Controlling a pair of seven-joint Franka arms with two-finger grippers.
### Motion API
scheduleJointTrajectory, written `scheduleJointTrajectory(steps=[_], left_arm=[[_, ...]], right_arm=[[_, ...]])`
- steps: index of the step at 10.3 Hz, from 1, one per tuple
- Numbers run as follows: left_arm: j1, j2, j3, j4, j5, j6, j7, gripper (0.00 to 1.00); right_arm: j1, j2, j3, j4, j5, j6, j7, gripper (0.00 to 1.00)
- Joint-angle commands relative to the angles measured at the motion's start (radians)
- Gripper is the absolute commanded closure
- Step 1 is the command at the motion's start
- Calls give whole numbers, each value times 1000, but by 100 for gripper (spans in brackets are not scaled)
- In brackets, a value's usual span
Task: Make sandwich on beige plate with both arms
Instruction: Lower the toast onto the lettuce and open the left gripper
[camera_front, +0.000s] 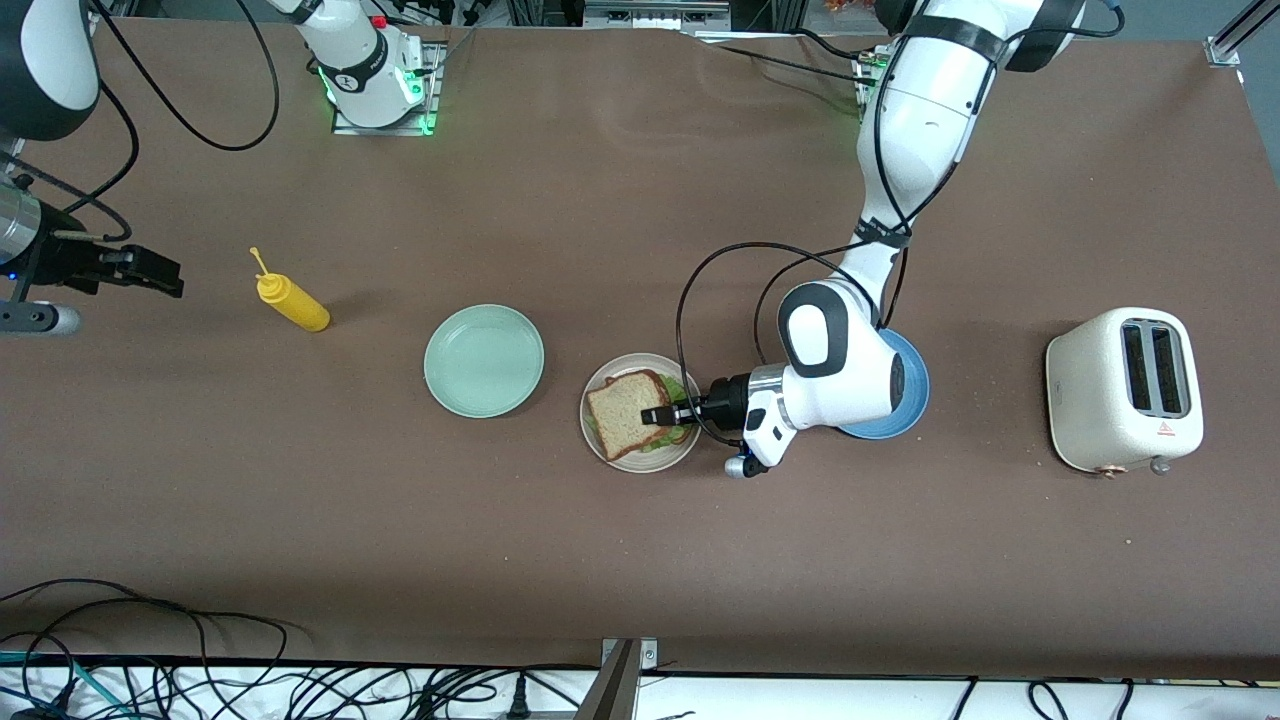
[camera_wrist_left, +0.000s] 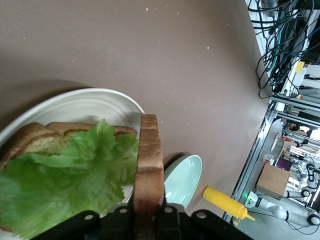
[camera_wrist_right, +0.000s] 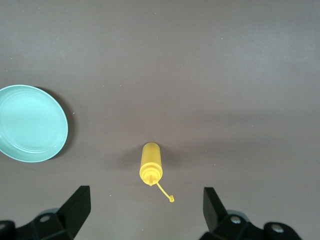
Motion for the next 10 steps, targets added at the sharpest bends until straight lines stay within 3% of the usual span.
scheduleJointTrajectory(steps=[1,6,8,10], left_arm=[[-12,22,17,28,-16,44,-1,0],[39,-37,43,-21,354,-9,-40,0],[92,-90,47,-12,532,-148,-191,0],[106,-143,49,-13,696,-175,-311,0]], right_arm=[[33,-33,-17,-44,-7,27,13,0],[34,-20,-17,-44,-7,24,13,0],[33,-18,-17,-44,-7,22,12,0],[31,-18,-17,-43,-6,22,13,0]])
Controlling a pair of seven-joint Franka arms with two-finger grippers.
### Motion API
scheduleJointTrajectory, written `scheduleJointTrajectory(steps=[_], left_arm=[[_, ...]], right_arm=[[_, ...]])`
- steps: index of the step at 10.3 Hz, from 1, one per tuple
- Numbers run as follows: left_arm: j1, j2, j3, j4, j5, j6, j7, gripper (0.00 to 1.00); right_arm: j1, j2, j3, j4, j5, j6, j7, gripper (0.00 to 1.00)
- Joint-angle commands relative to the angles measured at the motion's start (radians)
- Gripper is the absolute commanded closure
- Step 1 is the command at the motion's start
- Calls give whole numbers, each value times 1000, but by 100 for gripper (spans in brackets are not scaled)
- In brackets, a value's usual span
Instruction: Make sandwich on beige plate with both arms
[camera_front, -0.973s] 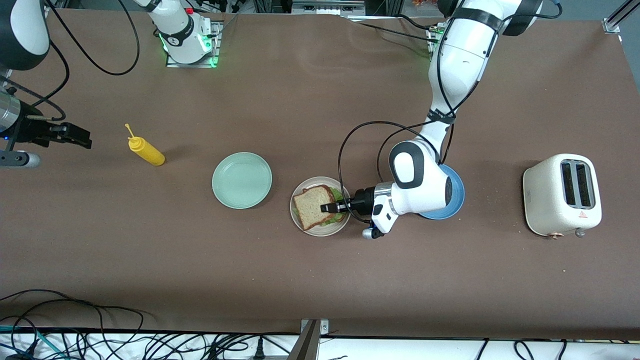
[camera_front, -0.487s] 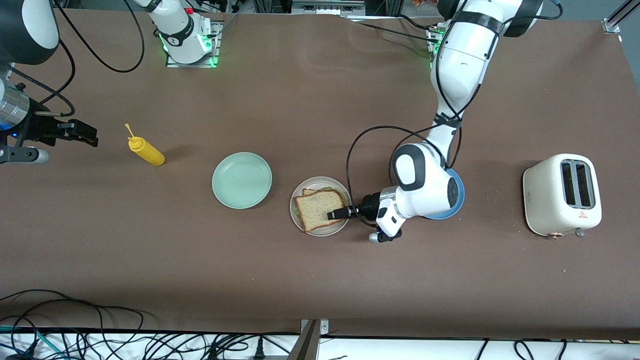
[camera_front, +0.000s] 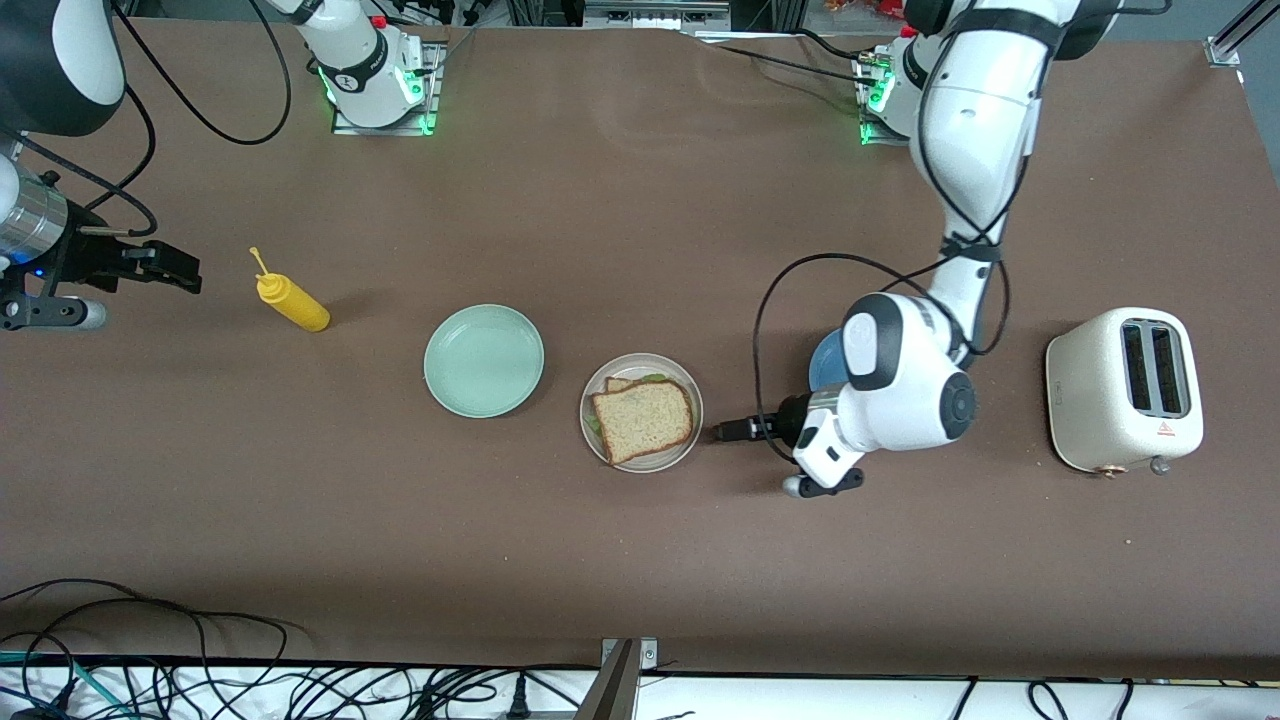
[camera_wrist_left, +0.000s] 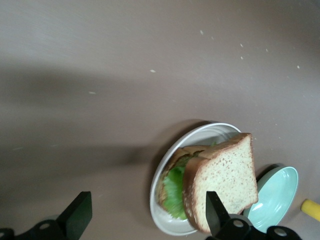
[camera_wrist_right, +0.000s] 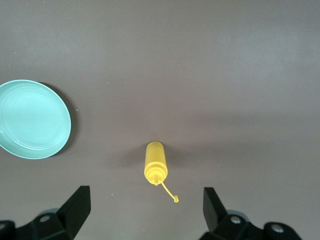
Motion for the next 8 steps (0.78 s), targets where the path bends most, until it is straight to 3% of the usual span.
scheduleJointTrajectory(steps=[1,3,5,8], left_arm=[[9,-68,6,-19,214,-70,-101,0],[60,-110,6,-14,417,-183,-94,0],[111,-159,9,-13,531,-289,-44,0],[202,-219,11,-13,690,-435,223,0]], right_arm=[[6,-14,-12,-13,-6,7,13,0],[1,-12,-14,-13,-4,8,13,0],[-9,-10,-15,-6,-4,7,13,0],[-15,-6,-24,-1,-4,7,13,0]])
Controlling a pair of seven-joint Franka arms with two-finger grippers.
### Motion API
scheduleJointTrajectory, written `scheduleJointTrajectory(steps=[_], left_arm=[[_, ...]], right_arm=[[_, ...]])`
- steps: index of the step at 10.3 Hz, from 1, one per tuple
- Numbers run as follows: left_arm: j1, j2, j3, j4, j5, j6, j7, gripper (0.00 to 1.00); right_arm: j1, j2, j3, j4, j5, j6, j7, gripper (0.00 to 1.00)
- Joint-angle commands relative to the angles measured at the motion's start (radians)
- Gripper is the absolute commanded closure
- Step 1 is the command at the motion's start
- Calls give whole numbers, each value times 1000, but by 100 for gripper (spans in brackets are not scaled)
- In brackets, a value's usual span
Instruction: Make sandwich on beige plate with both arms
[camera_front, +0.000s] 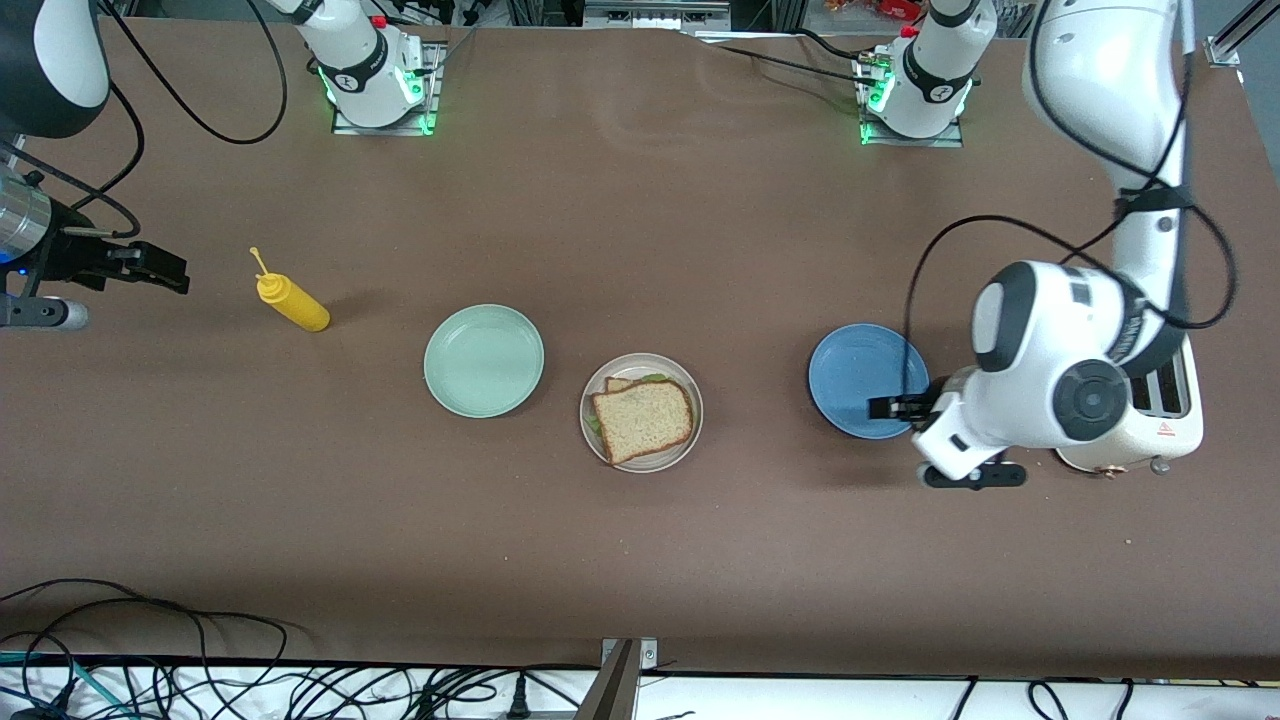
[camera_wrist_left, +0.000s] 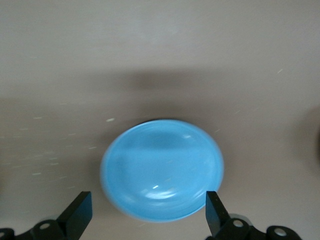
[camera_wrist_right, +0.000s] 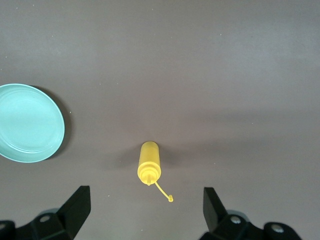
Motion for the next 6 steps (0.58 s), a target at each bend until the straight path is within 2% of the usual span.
scheduleJointTrajectory(steps=[1,6], left_arm=[[59,-79,-7,-15,122,-106,119,0],[147,-185,13,-11,165,-273,119,0]], right_arm=[[-4,-6,-7,-1,-4,3,11,0],[-1,3,-6,14,-6,5,11,0]])
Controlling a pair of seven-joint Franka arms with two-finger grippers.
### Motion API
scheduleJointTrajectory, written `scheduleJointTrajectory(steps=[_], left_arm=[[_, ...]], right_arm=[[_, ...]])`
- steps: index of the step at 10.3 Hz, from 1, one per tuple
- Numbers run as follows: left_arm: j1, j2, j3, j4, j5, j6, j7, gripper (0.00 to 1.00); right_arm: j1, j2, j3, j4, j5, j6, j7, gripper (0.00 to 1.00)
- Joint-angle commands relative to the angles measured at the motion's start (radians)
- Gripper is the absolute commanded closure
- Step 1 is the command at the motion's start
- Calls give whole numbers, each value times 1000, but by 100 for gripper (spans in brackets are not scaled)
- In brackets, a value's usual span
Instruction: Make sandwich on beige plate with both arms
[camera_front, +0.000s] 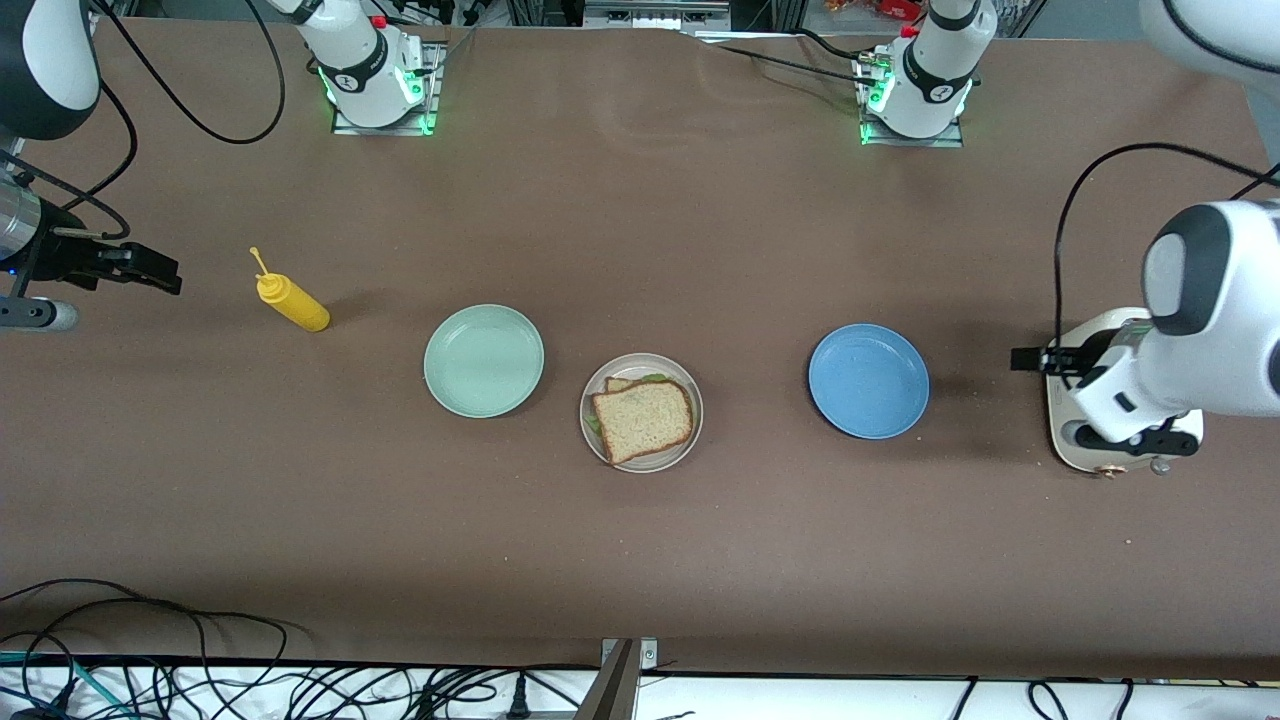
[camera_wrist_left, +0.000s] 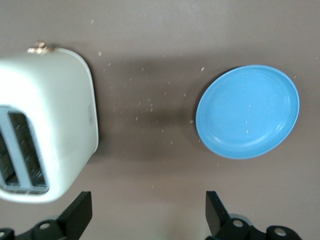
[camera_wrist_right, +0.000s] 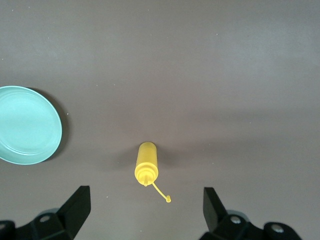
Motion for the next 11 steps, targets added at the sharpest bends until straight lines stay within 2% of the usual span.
scheduleJointTrajectory(steps=[1,4,6,9,11], left_arm=[[9,-53,16,-12,34,-47,12,0],[32,-71,11,-15,22,-36,-6,0],[56,-145,-4,-62,19,-34,-5,0],[53,-335,-7,-261,19,79,3,0],[56,-419,-7,-355,19,129,-6,0]], right_arm=[[2,0,2,12,-7,-1,10,0],[2,-1,0,13,-6,-1,10,0],[0,0,-1,13,-4,-1,11,0],[-1,-1,-1,13,-4,-1,13,0],[-1,-1,-4,13,-4,-3,11,0]])
